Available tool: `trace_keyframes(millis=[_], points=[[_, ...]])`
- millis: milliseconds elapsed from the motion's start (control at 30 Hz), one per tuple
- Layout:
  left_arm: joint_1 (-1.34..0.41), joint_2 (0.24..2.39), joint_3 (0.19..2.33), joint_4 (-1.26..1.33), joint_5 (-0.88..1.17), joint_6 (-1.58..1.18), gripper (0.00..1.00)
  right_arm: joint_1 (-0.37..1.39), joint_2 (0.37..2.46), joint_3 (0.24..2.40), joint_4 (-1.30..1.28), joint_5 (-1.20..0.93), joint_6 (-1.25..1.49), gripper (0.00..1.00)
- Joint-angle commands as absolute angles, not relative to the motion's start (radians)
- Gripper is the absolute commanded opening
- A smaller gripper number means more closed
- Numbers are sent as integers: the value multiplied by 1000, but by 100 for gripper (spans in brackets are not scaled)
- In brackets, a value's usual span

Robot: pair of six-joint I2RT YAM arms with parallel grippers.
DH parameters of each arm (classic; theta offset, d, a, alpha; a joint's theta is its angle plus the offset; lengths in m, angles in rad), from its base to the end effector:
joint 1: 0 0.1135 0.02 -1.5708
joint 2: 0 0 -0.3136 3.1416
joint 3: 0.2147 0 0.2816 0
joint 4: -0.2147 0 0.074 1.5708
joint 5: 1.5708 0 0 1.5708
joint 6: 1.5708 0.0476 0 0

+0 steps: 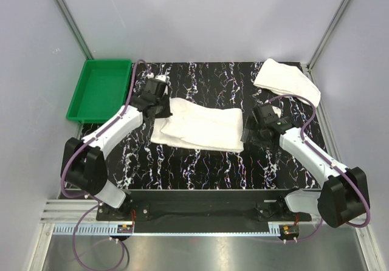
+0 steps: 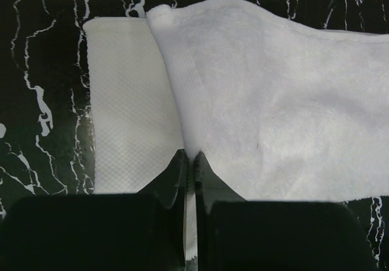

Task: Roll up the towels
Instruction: Fold the towel, then roll the towel

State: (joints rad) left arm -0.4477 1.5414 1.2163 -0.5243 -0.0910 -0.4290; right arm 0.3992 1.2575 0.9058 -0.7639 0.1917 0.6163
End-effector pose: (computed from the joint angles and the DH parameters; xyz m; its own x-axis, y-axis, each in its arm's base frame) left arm 0.3362 -0.1566 0.3048 -0.7724 -0.0886 -0.6290 0.0613 0.9752 -0.2127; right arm 0.2388 0.0909 0.2649 -0.8512 0.2568 -0.4577 0.2300 0.9664 0.1145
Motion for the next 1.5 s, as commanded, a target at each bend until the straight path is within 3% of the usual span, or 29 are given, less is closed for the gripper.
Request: trace_keyframes(millis=[0,167,233,300,333,400,733,1000,1067,1267,1467], points=[[-387,1488,1221,-469,-104,-387,0,403,1244,908,-746,209,603,100],[-306,1496,1166,-439,-106,-373,0,405,1252,907,-739,207,601,100],[-279,1532,1157,-425,-115,-380,35,403,1255,908,-736,206,603,100],[-244,1598,1157,-425,-120,-394,58,400,1264,910,-735,206,603,100],[-233,1621,1163,-434,-117,-411,83,403,1266,910,-736,204,601,100],[-210,1676,1186,-449,-112,-425,98,403,1261,908,-735,193,598,100],[-270,1529,1147,-474,-152,-440,99,403,1253,847,-468,-127,552,100],[-564,1416,1086,-500,-287,-451,99,370,1473,930,-382,-173,580,99],[-671,1425,1094,-496,-337,-448,99,351,1459,942,-409,-140,591,99],[-877,1576,1186,-454,-382,-466,99,287,1307,1008,-682,263,663,100],[-1046,1820,1445,-505,-456,-483,99,247,1164,1038,-776,357,687,100]])
